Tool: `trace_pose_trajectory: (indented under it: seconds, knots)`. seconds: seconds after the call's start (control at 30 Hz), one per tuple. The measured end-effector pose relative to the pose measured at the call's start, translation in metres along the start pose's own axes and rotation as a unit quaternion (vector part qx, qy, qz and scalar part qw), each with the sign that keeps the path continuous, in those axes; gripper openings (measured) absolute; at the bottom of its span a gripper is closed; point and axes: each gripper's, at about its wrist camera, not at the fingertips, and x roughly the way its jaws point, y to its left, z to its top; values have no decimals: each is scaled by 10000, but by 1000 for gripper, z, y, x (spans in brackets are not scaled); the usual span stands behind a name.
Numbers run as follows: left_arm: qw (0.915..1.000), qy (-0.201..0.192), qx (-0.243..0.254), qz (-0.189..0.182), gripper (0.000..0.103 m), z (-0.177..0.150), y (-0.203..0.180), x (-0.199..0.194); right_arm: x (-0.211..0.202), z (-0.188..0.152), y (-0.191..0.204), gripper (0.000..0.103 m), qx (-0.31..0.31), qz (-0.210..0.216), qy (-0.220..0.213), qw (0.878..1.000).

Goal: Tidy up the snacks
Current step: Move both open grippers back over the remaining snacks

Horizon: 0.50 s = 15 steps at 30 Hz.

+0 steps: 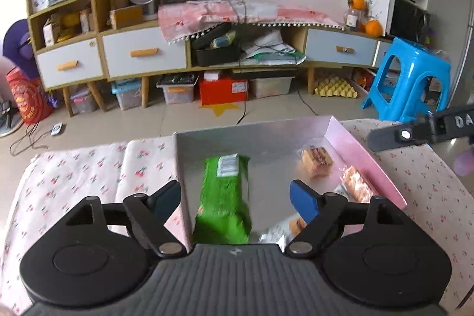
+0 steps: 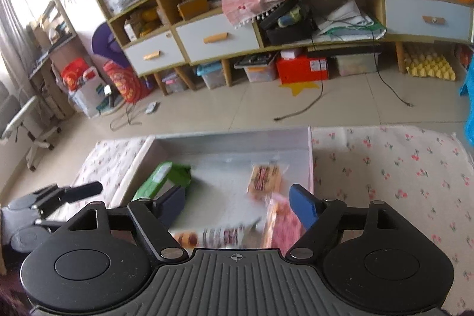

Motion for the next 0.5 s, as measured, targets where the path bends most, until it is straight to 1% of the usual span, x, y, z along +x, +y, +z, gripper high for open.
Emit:
trace_pose_trajectory:
  seconds: [0.13,0.2,0.27,0.3,0.33,0.43,0.5]
  knots:
    - [9995,142,-269,-95,88,-3,12,-11,-12,-14,6,80,-44,-71,186,9998]
    - [9992,201,-302,-137,90,-4,16,-16,-17,-21,8,80,-51,-164,265,9995]
    - [9992,250,-278,-140,93,-8,17,-20,-22,-27,8,85,-29,-202,295,9994]
    - [9992,272,-269,-141,94,-12,18,-23,-24,-31,7,91,12,-204,278,9994]
    - [9991,295,-258,-150,96,-15,19,-25,-26,-35,7,93,50,-206,258,9994]
    - [9989,366,-266,-141,101,-25,22,-29,-27,-47,7,93,-66,-247,325,9991]
    - [9988,402,-281,-72,102,-32,25,-32,-29,-58,9,93,-216,-270,252,9991]
